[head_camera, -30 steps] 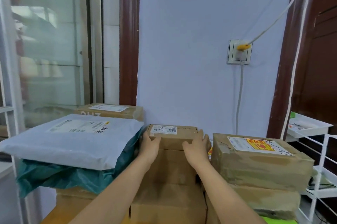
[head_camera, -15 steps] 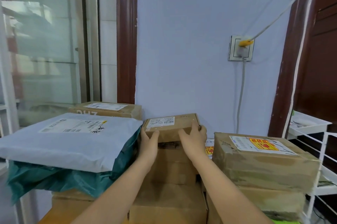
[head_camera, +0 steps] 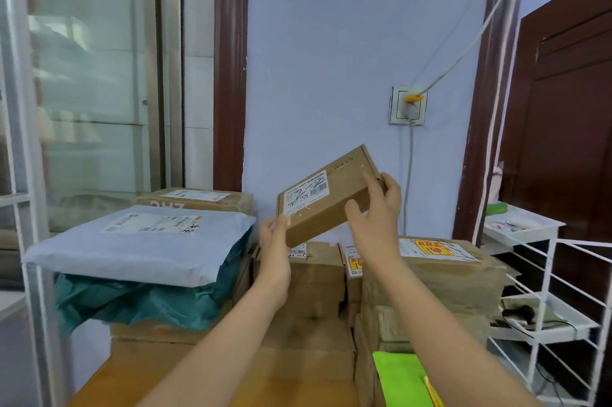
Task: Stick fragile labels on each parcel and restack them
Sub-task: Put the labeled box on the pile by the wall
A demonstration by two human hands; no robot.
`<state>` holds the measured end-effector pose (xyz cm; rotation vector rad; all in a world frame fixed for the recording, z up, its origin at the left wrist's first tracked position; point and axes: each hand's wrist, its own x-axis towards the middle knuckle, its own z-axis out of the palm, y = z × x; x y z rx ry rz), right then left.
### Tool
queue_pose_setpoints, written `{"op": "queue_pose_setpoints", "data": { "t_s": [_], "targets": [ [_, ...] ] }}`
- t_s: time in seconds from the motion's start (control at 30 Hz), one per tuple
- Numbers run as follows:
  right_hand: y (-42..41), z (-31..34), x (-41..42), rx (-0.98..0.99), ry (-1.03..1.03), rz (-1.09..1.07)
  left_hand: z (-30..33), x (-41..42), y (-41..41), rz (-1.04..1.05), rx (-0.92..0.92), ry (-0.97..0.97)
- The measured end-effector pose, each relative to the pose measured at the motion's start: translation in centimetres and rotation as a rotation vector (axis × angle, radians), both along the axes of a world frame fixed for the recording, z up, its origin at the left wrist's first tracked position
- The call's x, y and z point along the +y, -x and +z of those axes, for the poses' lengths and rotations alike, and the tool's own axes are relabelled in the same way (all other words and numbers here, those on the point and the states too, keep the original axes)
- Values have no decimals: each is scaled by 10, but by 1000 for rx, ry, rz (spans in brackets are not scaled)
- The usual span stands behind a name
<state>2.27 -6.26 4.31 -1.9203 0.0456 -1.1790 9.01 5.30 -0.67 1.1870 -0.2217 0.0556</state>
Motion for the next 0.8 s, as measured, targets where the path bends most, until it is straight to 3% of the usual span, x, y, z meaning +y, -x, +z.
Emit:
{"op": "queue_pose_setpoints", "data": {
  "t_s": [0.23, 0.37, 0.67, 0.8],
  "targets": [
    [66, -10, -2, -204, -150, -38, 18, 23, 53, -181, 226, 351],
    [95, -28, 0, -214, -211, -65, 14, 37, 76, -272, 223, 256],
    [146, -78, 16, -176, -432, -17, -31, 82, 119, -258, 190, 147],
    [166, -97, 30, 51, -416, 116, -57, 108, 136, -217, 192, 94]
  ]
}}
